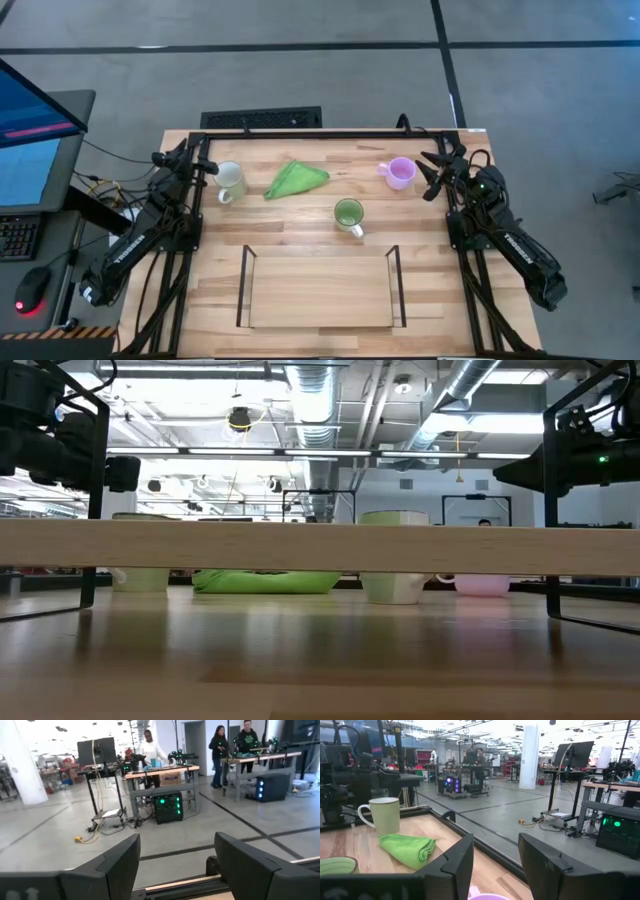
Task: Stack small to large cups/mugs on shelf
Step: Put the light green mug on the shelf
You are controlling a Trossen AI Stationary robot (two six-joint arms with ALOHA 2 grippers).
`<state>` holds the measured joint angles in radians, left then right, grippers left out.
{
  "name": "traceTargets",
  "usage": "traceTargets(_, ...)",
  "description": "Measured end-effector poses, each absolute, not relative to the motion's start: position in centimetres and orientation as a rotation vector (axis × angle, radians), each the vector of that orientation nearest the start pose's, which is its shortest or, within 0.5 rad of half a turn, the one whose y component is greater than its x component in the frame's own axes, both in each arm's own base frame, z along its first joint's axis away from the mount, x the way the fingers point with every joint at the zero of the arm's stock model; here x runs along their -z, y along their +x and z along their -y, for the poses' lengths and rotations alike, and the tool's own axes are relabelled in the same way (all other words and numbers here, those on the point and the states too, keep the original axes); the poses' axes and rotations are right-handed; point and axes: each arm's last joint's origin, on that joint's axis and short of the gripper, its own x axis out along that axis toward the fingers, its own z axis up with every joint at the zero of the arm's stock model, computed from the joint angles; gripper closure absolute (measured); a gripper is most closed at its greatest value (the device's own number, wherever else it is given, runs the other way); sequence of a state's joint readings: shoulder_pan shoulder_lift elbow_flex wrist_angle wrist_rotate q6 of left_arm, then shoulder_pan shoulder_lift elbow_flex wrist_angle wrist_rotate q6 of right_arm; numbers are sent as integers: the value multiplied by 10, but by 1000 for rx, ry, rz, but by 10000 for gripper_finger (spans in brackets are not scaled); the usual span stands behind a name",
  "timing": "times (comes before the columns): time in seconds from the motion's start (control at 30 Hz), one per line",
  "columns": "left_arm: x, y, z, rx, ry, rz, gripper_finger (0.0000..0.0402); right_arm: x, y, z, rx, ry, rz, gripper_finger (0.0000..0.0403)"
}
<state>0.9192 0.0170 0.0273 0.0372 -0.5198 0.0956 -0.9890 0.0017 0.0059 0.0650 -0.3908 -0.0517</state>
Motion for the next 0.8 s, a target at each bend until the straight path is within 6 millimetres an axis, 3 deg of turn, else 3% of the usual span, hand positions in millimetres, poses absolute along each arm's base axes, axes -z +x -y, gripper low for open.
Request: traceTargets(0.8, -175, 46, -83, -1425, 91, -19, 155, -172, 61, 73, 599, -95, 39, 226)
